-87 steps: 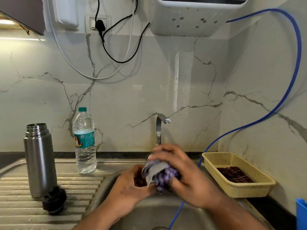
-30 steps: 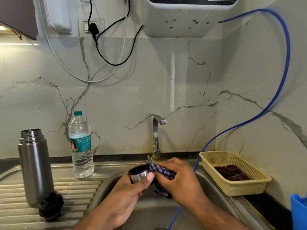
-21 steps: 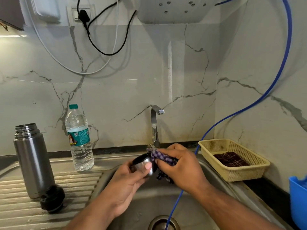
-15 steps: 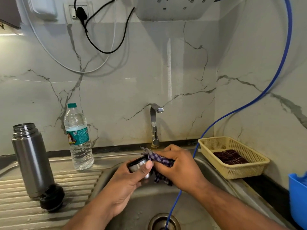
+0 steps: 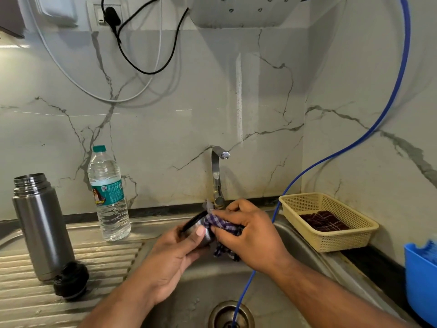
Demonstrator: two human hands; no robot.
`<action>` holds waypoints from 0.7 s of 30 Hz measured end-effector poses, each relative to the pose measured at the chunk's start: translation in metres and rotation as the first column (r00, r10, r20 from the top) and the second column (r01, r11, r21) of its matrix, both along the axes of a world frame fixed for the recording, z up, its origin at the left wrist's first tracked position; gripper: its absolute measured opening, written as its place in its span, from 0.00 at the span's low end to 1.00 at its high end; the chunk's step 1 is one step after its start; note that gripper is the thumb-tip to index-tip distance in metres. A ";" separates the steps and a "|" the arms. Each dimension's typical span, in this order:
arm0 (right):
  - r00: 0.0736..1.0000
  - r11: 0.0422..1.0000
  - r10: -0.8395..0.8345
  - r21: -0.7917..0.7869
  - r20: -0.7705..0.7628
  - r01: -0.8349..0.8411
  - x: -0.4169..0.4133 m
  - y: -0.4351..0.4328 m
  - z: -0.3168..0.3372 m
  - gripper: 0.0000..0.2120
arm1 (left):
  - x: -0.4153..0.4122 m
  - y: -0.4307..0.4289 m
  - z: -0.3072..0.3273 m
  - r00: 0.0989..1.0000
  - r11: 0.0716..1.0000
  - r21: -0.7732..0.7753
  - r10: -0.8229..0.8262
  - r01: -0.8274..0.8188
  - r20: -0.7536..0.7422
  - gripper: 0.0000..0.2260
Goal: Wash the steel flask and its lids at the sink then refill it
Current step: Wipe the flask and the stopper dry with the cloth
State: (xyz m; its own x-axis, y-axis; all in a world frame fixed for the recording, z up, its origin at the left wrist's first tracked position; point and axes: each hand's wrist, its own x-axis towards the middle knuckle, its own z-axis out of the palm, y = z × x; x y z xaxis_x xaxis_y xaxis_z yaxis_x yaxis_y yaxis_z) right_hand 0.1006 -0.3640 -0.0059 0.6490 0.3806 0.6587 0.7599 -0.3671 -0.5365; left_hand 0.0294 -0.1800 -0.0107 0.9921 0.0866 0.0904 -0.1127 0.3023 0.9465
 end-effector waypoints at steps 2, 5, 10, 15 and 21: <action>0.999 0.999 0.052 -0.003 -0.006 -0.052 -0.001 0.000 0.001 0.17 | -0.001 0.003 0.001 1.000 0.997 0.070 0.013 -0.015 0.025 0.40; 0.999 0.999 0.040 -0.018 -0.031 -0.040 0.000 -0.001 0.000 0.14 | -0.001 -0.001 -0.003 0.998 0.993 0.116 -0.002 -0.006 0.068 0.43; 0.993 0.991 0.121 -0.049 0.008 -0.121 -0.008 0.006 -0.002 0.17 | 0.000 -0.003 -0.005 0.993 1.000 0.025 -0.019 0.016 0.120 0.37; 0.997 0.998 -0.004 0.059 -0.078 0.008 0.005 -0.001 -0.002 0.15 | 0.000 -0.008 -0.004 0.986 0.988 -0.039 -0.145 0.148 0.079 0.28; 0.994 0.993 0.111 0.027 -0.009 -0.111 -0.005 0.003 0.001 0.18 | 0.003 0.000 -0.003 0.997 0.997 -0.066 -0.025 0.030 0.078 0.36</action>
